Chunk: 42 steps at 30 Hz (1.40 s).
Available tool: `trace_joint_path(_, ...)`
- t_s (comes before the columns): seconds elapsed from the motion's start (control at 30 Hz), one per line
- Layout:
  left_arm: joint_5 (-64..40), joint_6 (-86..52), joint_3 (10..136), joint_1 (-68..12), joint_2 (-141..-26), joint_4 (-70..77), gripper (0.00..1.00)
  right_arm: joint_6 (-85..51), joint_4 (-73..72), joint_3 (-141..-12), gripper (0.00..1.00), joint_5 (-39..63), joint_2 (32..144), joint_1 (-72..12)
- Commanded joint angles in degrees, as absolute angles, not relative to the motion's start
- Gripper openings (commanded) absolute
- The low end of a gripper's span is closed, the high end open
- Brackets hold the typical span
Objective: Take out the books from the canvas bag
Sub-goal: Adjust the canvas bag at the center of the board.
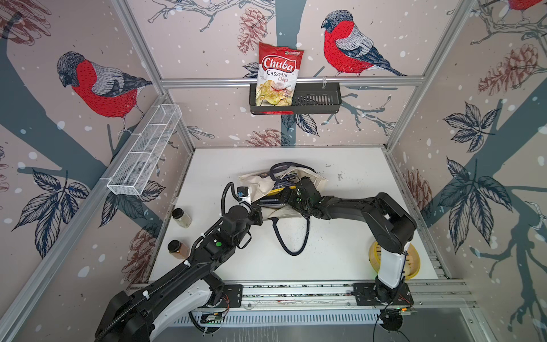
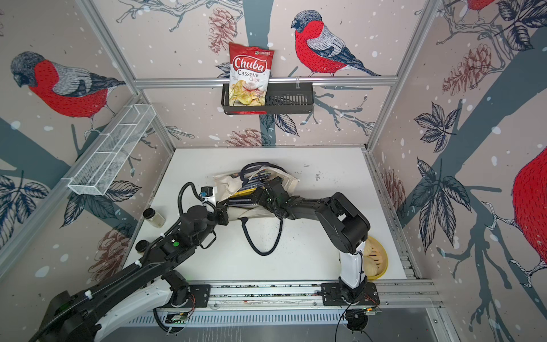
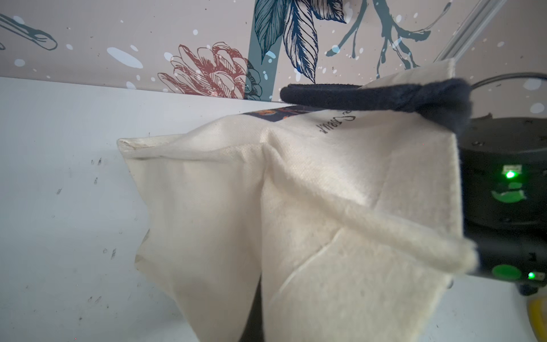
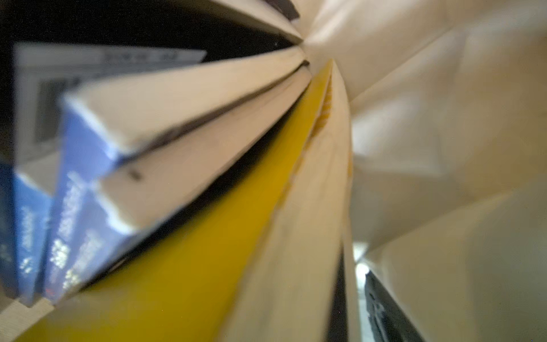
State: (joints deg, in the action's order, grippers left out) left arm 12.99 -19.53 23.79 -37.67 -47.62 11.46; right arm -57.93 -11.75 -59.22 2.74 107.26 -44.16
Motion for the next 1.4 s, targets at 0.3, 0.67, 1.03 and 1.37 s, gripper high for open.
trace_joint_path(0.3, 16.32, -21.34, 18.05, -41.47, -42.36, 20.4, 0.0, -57.97, 1.86, -53.46, 1.0, -31.3, 88.58, -51.28)
trace_joint_path(0.67, 22.02, -25.46, 21.51, -46.92, -42.72, 13.36, 0.0, -64.16, 3.82, -46.6, 0.98, -33.53, 73.99, -62.66)
trace_joint_path(1.03, 25.92, -31.4, 26.57, -47.87, -47.14, 3.27, 0.0, -68.6, -8.03, -38.08, 0.9, -24.67, 63.43, -65.49)
trace_joint_path(1.37, 25.12, -22.7, 26.71, -48.19, -51.85, 10.91, 0.0, -69.25, -10.96, -43.19, 0.86, -17.25, 70.19, -63.39)
